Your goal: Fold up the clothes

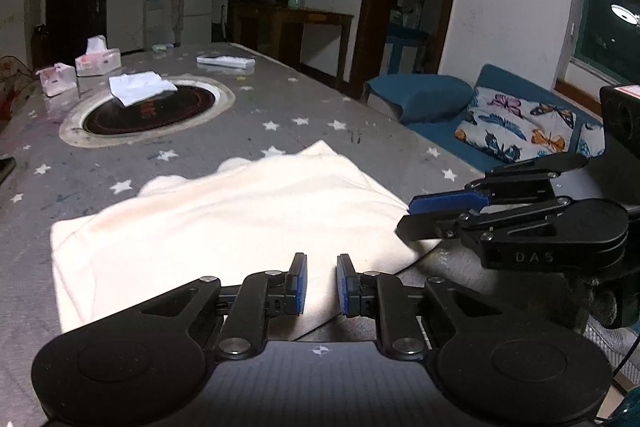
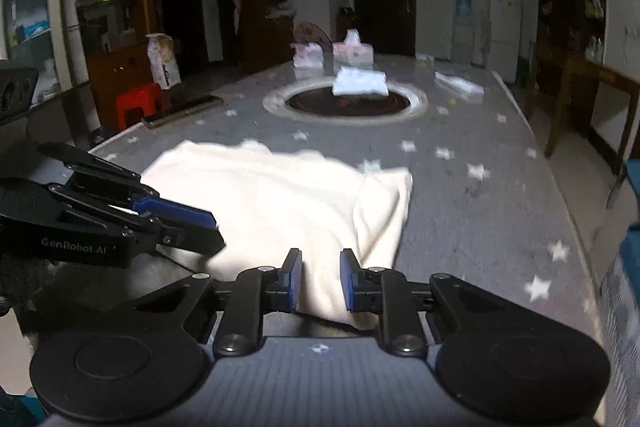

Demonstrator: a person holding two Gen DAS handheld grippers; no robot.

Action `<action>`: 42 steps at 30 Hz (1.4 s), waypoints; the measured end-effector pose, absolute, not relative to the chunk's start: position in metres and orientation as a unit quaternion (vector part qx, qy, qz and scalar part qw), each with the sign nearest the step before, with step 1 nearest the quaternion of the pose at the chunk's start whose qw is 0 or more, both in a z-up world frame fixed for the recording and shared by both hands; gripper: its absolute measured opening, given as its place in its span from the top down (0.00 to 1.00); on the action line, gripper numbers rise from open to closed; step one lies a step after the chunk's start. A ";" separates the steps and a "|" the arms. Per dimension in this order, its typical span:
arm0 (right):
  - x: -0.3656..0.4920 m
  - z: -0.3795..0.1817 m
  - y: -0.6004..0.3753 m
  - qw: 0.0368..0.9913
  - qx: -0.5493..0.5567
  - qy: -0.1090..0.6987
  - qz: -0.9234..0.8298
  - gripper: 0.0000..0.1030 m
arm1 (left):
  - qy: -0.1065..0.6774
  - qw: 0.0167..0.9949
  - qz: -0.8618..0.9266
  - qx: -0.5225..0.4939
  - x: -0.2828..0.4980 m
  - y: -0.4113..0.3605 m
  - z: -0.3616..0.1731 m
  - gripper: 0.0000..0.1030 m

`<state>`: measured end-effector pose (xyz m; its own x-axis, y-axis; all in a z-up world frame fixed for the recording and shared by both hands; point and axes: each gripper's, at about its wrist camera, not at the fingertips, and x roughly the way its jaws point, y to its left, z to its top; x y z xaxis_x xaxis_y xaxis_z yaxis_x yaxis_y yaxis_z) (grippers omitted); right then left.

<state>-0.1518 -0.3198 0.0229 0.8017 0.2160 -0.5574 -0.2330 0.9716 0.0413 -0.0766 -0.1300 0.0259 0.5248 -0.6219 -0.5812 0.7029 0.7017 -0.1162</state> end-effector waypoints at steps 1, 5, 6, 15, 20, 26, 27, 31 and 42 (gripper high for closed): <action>-0.151 0.026 -0.317 0.950 -0.016 0.287 0.124 0.81 | 0.304 0.872 -0.378 0.063 -0.078 -0.127 0.027 0.83; -0.145 0.031 -0.304 0.950 -0.023 0.272 0.149 0.81 | 0.313 0.878 -0.359 0.055 -0.080 -0.118 0.023 0.83; -0.143 0.029 -0.300 0.949 -0.025 0.273 0.153 0.81 | 0.318 0.878 -0.356 0.052 -0.079 -0.115 0.021 0.83; -0.136 0.013 -0.285 0.941 -0.048 0.295 0.159 0.81 | 0.321 0.879 -0.353 0.024 -0.084 -0.101 0.022 0.83; -0.136 0.023 -0.282 0.943 -0.052 0.282 0.168 0.81 | 0.313 0.898 -0.309 0.002 -0.083 -0.077 0.027 0.82; -0.128 0.011 -0.280 0.938 -0.042 0.302 0.167 0.81 | 0.335 0.902 -0.273 -0.019 -0.080 -0.047 0.017 0.82; -0.128 0.011 -0.281 0.938 -0.040 0.302 0.167 0.81 | 0.335 0.902 -0.273 -0.020 -0.081 -0.044 0.018 0.82; -0.127 0.020 -0.282 0.940 -0.041 0.293 0.168 0.80 | 0.319 0.907 -0.273 -0.032 -0.076 -0.038 0.030 0.79; -0.112 0.016 -0.293 0.938 -0.022 0.307 0.163 0.80 | 0.335 0.909 -0.246 -0.025 -0.052 -0.030 0.020 0.73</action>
<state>-0.1124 -0.2927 0.0158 0.7590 0.2918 -0.5820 -0.3185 0.9461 0.0589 -0.0516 -0.0296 0.0201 0.6544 -0.4643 -0.5968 0.4305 0.8776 -0.2107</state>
